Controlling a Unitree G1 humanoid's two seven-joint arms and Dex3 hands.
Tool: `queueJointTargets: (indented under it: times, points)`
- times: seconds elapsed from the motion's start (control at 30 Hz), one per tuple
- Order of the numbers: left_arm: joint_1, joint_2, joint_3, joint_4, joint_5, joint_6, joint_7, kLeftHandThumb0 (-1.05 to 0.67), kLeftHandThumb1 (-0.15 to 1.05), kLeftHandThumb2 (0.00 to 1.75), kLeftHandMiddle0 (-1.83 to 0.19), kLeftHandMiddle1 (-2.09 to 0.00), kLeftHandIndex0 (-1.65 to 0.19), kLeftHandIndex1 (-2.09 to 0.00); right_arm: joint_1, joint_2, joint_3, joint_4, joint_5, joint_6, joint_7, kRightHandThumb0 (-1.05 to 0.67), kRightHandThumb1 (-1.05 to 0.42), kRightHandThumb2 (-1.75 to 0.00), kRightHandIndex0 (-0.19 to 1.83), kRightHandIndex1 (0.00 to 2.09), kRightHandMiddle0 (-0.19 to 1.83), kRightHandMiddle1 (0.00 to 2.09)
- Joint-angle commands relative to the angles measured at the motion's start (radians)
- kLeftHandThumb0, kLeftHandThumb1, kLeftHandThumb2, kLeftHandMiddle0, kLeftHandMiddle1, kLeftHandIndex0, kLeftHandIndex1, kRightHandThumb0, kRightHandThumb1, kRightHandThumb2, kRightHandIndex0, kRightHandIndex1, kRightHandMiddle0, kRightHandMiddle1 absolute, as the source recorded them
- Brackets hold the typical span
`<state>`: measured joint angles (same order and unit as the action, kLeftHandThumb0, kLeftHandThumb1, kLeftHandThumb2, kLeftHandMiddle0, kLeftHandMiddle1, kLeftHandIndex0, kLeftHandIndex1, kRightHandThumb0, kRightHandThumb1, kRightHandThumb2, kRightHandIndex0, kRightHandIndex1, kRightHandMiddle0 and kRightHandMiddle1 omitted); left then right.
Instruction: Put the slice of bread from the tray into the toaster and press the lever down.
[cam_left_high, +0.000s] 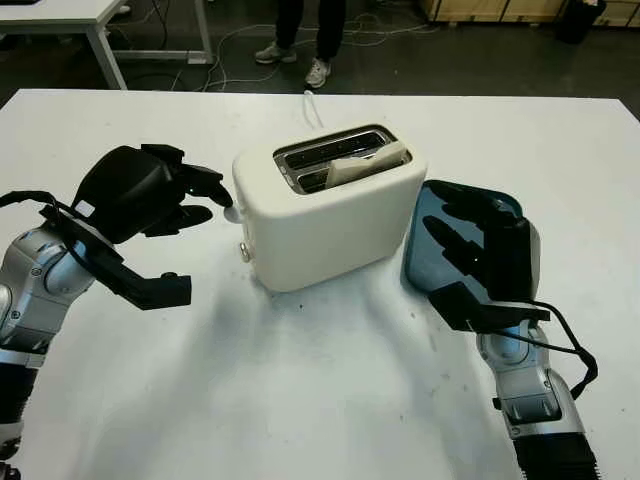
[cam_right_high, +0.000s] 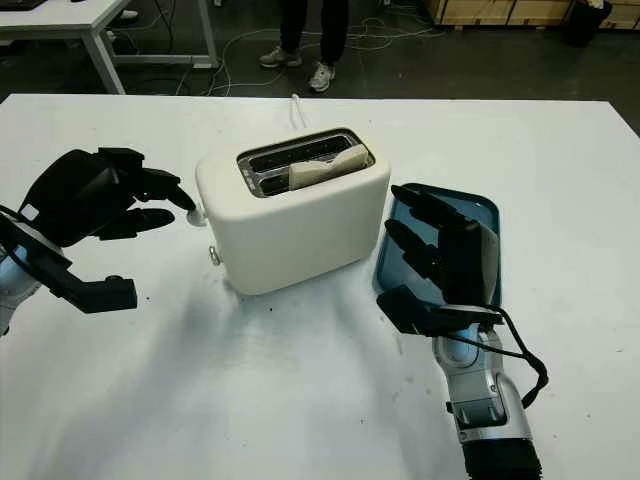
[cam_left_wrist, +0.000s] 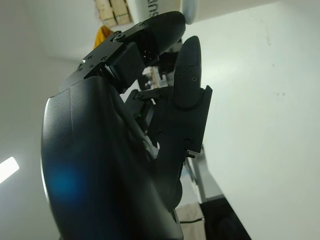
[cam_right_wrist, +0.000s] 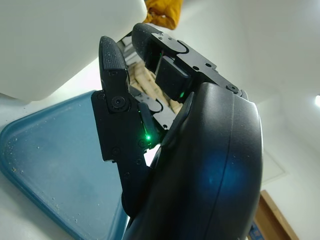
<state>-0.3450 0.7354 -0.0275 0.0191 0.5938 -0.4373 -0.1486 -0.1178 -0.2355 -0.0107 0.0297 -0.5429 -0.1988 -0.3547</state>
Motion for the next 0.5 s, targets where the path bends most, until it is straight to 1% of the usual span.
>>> queueJointTargets:
  times: [0.0,0.3,0.47]
  points:
    - [-0.012,0.001,-0.014,0.005,0.02,-0.007,0.01,-0.28,0.92,0.24,-0.63,-1.38,-0.78,-0.7,0.007,-0.006,-0.001,0.005,0.011,-0.027,-0.011,-0.39,-0.92,-0.13,0.95,0.37,0.95,0.01]
    - [-0.008,-0.007,-0.012,0.005,0.013,-0.013,0.012,-0.28,0.92,0.26,-0.61,-1.44,-0.73,-0.77,0.006,-0.007,0.001,0.007,0.008,-0.03,-0.015,-0.4,-0.92,-0.13,0.94,0.36,0.96,0.01]
    - [-0.001,-0.008,-0.011,-0.017,0.006,-0.001,-0.004,-0.28,0.92,0.27,-0.6,-1.46,-0.71,-0.81,0.004,-0.008,0.0,0.016,0.012,-0.044,-0.022,-0.39,-0.92,-0.12,0.95,0.37,0.96,0.01]
